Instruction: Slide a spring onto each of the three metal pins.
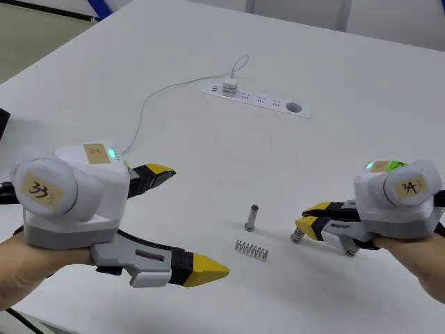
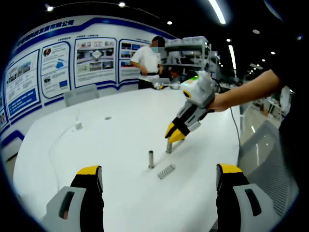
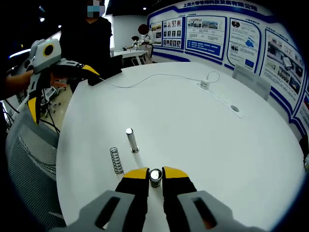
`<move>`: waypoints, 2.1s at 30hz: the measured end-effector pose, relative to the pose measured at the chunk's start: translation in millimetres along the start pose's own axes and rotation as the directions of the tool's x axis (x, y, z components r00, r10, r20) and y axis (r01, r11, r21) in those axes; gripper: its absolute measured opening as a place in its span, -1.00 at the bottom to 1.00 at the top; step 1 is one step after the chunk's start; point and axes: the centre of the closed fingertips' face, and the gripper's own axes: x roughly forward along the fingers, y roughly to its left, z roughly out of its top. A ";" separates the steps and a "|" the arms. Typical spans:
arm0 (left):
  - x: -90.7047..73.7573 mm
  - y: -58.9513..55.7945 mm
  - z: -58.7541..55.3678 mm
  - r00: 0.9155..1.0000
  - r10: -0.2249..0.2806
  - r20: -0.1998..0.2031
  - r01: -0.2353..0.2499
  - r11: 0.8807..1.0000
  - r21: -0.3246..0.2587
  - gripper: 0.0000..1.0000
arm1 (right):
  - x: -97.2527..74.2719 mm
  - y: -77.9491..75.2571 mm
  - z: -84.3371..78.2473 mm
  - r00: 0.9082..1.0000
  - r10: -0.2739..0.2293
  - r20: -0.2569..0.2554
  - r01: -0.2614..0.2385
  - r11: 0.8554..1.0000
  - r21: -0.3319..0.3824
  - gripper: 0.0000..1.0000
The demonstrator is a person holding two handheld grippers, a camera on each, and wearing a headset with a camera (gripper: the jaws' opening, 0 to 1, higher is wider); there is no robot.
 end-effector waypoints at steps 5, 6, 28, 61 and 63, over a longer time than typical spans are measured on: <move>-0.1 -0.2 2.1 1.000 0.001 0.002 -0.001 1.000 0.005 1.00 | 4.1 -0.3 -4.5 1.000 -0.003 -0.008 0.003 1.000 0.010 -0.78; -0.3 -0.5 2.5 1.000 0.002 0.003 -0.002 1.000 0.005 1.00 | 5.3 -0.5 -6.1 1.000 -0.005 -0.011 0.006 1.000 0.012 -0.78; -3.6 0.9 6.6 1.000 0.005 0.012 -0.005 1.000 0.002 1.00 | -13.6 25.5 33.9 0.994 0.027 0.106 -0.020 0.998 -0.061 -0.67; -10.8 9.3 -2.8 1.000 0.013 -0.008 -0.013 1.000 -0.013 0.99 | 45.6 72.6 -19.6 0.977 0.181 -0.114 -0.198 0.968 -0.156 -0.77; -10.0 8.7 -2.2 1.000 0.011 -0.008 -0.011 1.000 -0.010 0.99 | 45.3 72.9 -19.7 0.977 0.179 -0.116 -0.196 0.967 -0.159 -0.77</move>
